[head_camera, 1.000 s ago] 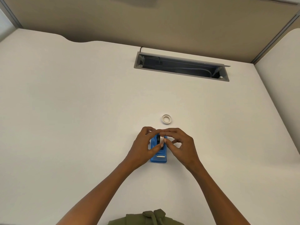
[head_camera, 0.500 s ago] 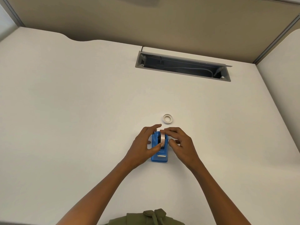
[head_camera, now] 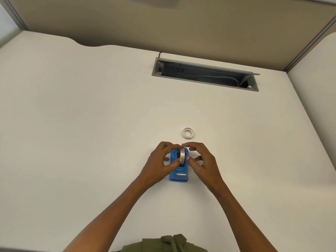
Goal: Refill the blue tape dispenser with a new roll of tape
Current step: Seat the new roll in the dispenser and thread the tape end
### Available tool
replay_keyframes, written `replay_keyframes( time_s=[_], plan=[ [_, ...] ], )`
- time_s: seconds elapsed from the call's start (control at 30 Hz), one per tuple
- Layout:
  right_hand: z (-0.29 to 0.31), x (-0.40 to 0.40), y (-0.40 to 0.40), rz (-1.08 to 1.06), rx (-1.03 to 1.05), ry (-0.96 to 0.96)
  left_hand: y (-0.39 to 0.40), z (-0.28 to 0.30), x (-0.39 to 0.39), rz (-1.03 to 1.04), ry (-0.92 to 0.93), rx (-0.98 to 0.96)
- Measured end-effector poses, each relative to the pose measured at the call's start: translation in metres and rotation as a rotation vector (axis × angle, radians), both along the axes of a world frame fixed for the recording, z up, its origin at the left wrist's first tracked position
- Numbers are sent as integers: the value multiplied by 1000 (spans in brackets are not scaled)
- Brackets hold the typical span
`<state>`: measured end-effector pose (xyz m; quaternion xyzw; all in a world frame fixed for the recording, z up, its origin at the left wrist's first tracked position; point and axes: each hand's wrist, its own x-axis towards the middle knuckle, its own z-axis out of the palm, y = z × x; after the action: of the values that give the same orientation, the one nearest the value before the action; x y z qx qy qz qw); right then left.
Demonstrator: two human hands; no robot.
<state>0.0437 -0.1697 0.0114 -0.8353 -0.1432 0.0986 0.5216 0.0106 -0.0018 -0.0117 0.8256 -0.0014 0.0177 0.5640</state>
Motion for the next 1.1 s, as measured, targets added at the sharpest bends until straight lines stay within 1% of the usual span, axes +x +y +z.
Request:
replay_keyframes(
  time_s=[0.1,0.17,0.57,0.7,0.77,0.87,1.1],
  plan=[
    [0,-2,-1,-3,15,-91,-1,0,0,0,8,-1],
    [0,-1,-1,3,3,-110,-1,0,-1,3,14,-6],
    [-5,0,-2,6,-17,-11,-1,-2,-2,-6,30,17],
    [-4,1,-3,49,-10,24,-1,1,-3,6,12,-38],
    [-3,2,-3,66,-13,33,-1,1,-3,-2,-2,-35],
    [-3,3,-3,62,-21,31,0,1,-2,-18,-11,-19],
    [-2,6,1,28,-19,56,0,0,-1,-9,32,-14]
  ],
)
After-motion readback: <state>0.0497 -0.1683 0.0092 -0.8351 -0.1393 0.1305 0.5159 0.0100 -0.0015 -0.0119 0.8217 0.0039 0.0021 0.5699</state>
